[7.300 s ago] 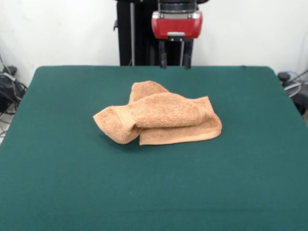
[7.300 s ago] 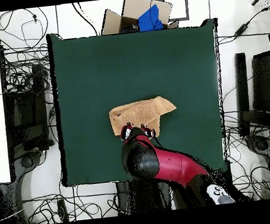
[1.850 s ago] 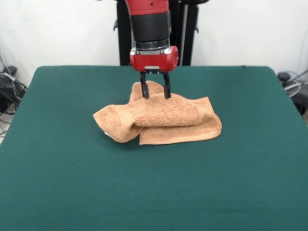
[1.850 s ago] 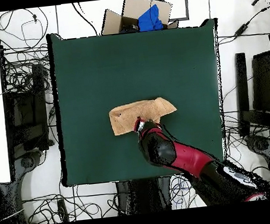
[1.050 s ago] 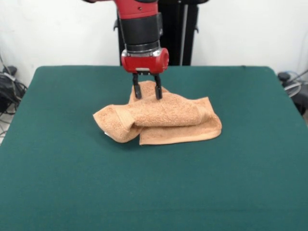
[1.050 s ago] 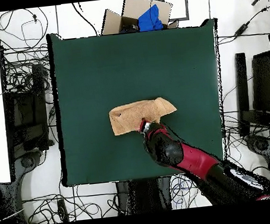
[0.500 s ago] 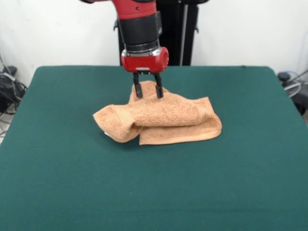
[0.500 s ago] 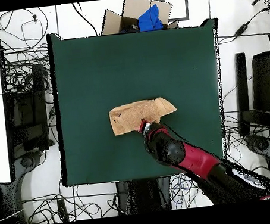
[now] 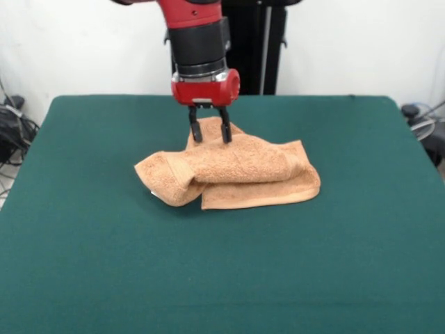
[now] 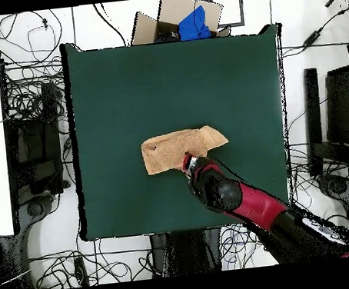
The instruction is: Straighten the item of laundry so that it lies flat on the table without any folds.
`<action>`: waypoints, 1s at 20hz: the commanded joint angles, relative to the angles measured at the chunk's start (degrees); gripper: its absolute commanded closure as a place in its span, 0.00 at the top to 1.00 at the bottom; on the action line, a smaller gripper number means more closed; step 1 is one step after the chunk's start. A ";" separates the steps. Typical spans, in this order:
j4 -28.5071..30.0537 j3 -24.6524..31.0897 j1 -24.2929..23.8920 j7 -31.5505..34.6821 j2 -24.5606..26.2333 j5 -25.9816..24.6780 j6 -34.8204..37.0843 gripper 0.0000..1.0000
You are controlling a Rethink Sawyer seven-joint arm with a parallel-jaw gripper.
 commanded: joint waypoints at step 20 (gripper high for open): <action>-9.83 4.52 -1.80 3.88 2.61 -3.41 9.70 1.00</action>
